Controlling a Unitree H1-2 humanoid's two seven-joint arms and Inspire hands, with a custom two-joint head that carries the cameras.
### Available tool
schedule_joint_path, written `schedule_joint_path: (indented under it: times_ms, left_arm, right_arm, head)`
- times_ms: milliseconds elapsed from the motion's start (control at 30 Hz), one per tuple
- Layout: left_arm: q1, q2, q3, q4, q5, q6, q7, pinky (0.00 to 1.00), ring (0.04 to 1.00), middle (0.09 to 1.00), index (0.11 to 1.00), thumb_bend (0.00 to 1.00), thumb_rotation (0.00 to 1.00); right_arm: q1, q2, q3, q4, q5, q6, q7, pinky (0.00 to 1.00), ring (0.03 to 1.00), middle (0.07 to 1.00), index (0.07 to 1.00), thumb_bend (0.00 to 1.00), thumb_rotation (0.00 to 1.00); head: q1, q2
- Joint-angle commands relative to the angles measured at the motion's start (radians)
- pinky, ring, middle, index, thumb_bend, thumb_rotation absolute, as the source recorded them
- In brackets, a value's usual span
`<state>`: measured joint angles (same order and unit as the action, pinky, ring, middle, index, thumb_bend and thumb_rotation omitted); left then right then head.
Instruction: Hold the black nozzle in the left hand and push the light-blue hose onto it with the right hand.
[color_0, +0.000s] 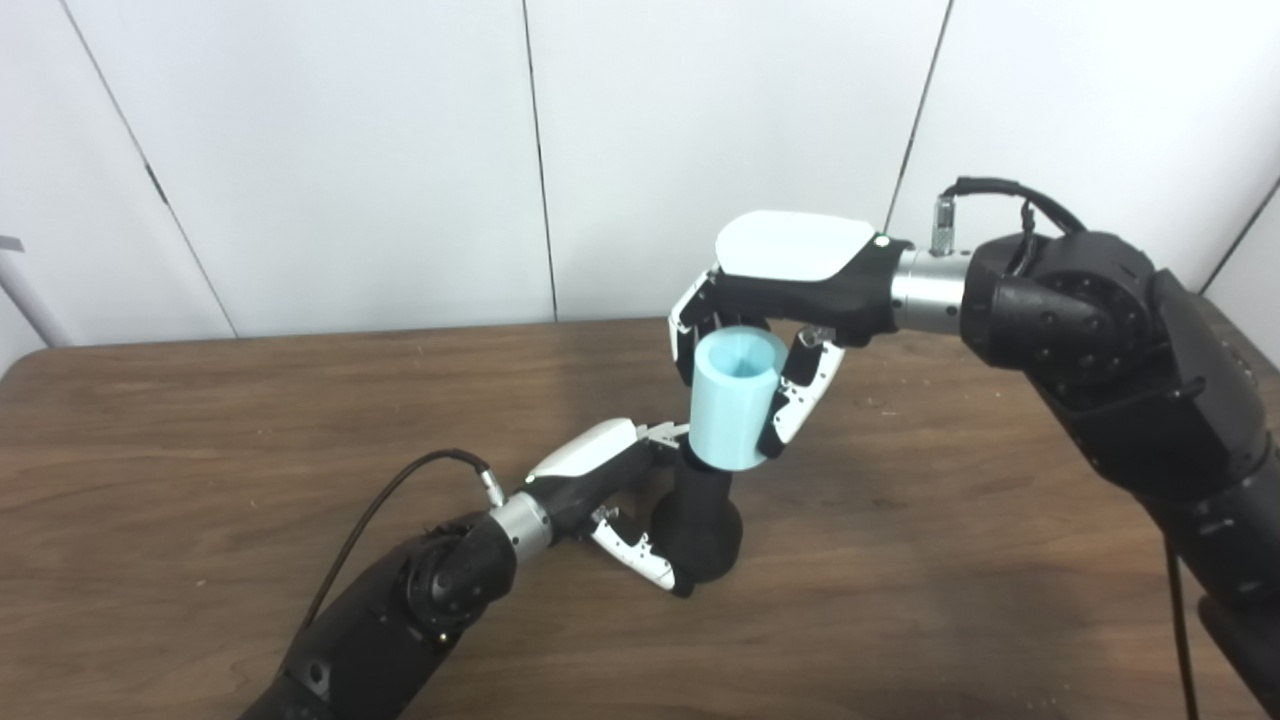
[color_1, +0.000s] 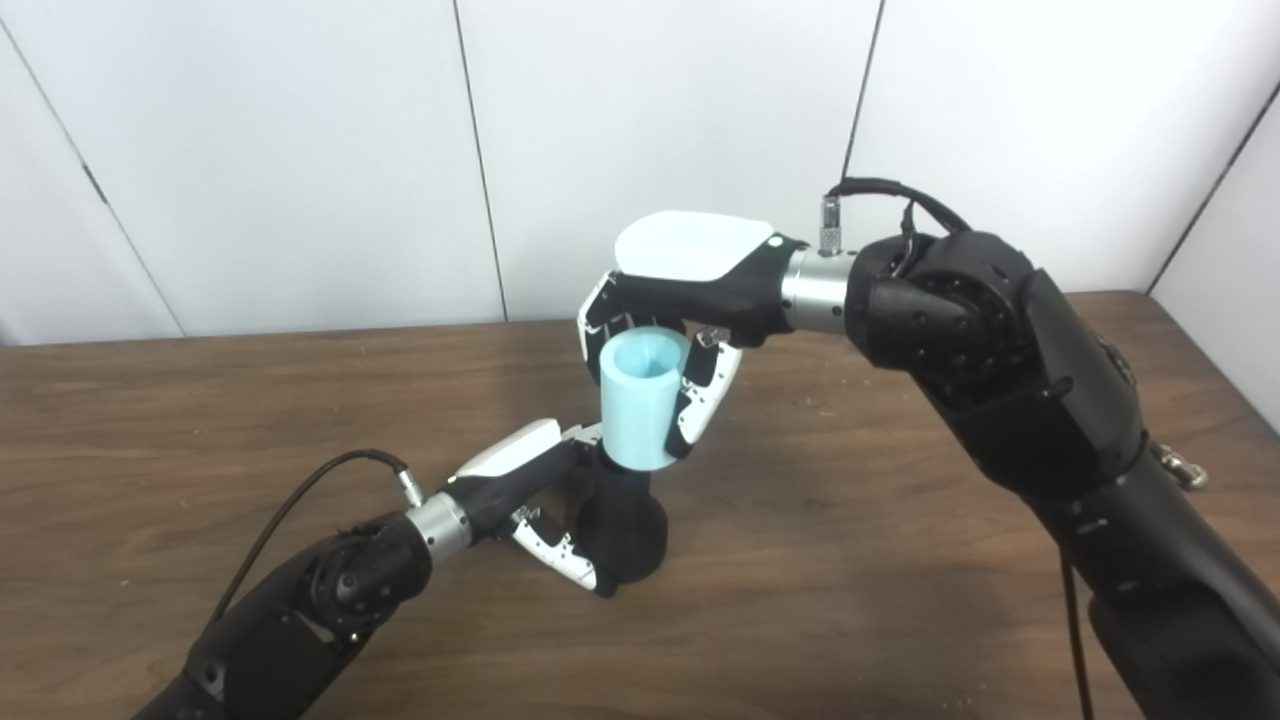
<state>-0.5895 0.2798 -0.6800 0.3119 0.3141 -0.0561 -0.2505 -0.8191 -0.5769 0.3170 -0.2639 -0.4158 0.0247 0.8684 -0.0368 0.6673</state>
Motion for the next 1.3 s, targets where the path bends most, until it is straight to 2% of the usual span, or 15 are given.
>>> schedule_joint_path:
  times_ms: [0, 367, 733, 1267]
  left_arm:
    - [0.100, -0.005, -0.104, 0.059, 0.077, 0.096, -0.171, 1.00, 1.000, 0.957, 0.481, 0.52, 0.06]
    - [0.098, -0.004, -0.102, 0.061, 0.073, 0.095, -0.173, 1.00, 1.000, 0.957, 0.481, 0.52, 0.06]
    - [0.099, 0.002, -0.102, 0.046, 0.072, 0.099, -0.176, 1.00, 1.000, 0.956, 0.480, 0.52, 0.06]
    - [0.104, 0.007, -0.100, 0.043, 0.069, 0.100, -0.176, 1.00, 1.000, 0.955, 0.480, 0.52, 0.06]
  right_arm:
    - [-0.079, -0.009, -0.044, -0.014, 0.008, -0.010, -0.046, 0.36, 0.432, 0.497, 0.513, 0.50, 0.00]
    - [-0.062, 0.009, -0.054, -0.010, 0.003, -0.018, -0.072, 0.38, 0.446, 0.495, 0.483, 0.50, 0.00]
    - [-0.022, 0.006, -0.030, 0.001, -0.014, -0.063, -0.086, 0.35, 0.420, 0.491, 0.524, 0.50, 0.00]
    - [-0.041, 0.000, -0.020, 0.043, -0.029, -0.093, -0.074, 0.34, 0.422, 0.489, 0.531, 0.50, 0.00]
  head:
    - [0.000, 0.002]
    - [0.000, 0.006]
    - [0.004, 0.011]
    - [0.007, 0.016]
